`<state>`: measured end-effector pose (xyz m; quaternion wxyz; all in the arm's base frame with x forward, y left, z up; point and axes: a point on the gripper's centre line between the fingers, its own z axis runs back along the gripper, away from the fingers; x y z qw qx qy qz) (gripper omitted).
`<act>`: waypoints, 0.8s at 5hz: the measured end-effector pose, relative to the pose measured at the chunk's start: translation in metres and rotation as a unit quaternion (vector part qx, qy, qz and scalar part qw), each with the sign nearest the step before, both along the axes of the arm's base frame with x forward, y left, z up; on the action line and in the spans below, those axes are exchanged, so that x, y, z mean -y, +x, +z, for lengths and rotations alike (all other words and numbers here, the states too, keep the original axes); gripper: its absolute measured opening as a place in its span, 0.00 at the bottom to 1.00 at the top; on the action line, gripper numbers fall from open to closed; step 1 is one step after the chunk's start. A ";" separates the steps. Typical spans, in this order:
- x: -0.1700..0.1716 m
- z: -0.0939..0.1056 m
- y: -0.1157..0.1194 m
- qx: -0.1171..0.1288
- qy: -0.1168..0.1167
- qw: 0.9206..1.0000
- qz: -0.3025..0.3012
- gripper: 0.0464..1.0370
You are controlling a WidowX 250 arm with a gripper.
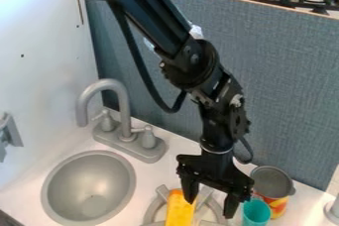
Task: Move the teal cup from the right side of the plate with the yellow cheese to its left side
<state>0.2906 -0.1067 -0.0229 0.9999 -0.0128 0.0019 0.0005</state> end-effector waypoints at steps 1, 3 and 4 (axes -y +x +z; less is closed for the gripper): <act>-0.002 -0.010 -0.005 -0.017 0.006 1.000 0.002 0.96; 0.014 -0.014 0.013 -0.034 0.021 0.999 -0.015 0.96; 0.022 -0.020 0.020 -0.024 -0.002 0.999 -0.028 0.96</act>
